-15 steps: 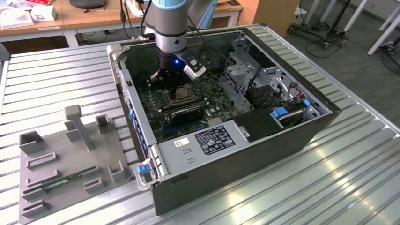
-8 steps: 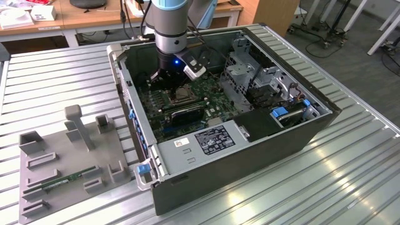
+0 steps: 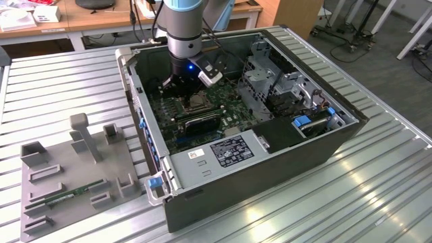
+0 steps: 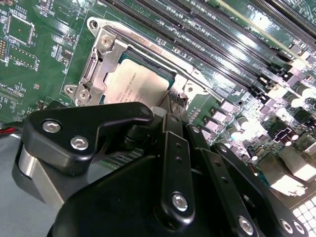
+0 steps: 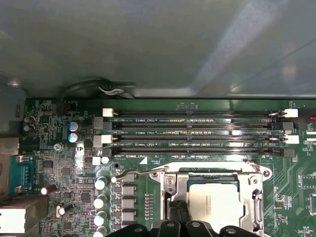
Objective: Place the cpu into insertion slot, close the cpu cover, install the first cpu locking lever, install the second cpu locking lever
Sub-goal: 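Close the cpu cover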
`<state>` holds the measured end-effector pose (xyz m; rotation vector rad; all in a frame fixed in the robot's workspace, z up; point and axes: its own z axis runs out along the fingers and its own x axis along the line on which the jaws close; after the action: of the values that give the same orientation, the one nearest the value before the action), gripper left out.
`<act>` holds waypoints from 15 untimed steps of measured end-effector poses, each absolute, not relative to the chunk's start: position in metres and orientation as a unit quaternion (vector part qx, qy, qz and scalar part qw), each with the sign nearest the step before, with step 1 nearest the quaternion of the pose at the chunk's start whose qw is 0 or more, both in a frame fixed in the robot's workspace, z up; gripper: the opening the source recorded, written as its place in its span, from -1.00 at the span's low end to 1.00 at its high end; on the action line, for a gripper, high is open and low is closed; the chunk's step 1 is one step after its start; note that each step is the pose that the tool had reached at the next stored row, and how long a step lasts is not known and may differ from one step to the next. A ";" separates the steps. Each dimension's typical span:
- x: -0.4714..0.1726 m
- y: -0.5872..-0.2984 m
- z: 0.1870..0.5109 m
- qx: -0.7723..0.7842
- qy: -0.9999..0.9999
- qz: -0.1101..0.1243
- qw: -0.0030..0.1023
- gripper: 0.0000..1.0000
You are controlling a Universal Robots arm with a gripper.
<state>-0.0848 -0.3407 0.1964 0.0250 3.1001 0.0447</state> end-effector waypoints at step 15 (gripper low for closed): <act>-0.085 -0.340 0.202 0.008 1.000 0.015 0.021 -0.79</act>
<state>-0.0845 -0.3404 0.2024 0.0250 3.0993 0.0463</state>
